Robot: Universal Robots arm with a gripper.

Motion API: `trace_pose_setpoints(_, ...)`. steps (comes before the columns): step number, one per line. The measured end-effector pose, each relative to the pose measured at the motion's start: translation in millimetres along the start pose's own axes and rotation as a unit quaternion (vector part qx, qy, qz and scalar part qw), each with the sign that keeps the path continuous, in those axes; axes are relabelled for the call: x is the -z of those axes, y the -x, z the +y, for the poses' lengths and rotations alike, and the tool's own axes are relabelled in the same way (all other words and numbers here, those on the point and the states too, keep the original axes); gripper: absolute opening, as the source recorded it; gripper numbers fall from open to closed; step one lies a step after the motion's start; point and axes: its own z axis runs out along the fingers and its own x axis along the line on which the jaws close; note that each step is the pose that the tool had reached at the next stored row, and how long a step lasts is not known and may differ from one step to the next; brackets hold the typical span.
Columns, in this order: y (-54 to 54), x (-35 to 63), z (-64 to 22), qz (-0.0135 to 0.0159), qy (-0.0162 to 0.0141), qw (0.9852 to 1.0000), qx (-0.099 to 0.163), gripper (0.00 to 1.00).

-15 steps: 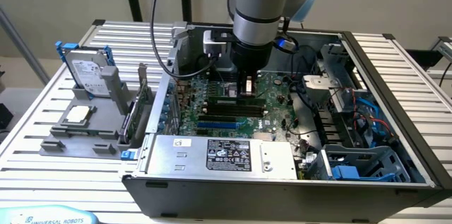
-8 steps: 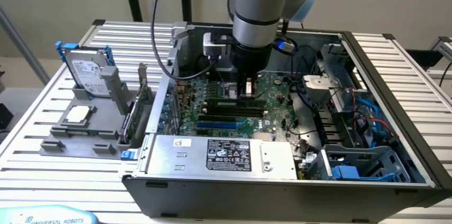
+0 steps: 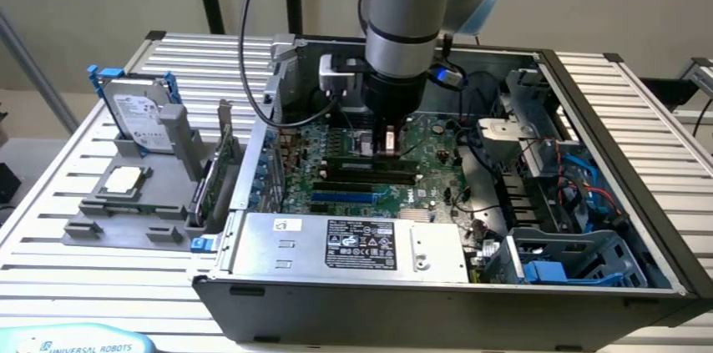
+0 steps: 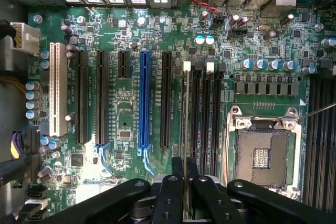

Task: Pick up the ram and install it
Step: 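Insert the ram into the slot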

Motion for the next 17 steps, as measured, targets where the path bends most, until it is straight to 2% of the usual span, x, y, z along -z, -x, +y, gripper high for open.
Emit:
trace_pose_setpoints(7,2.3,-4.3,-0.1,0.0039,0.0003,1.0,-0.008,0.14)
trace_pose_setpoints(17,2.5,-7.9,-0.1,0.0047,0.0003,1.0,-0.008,0.14)
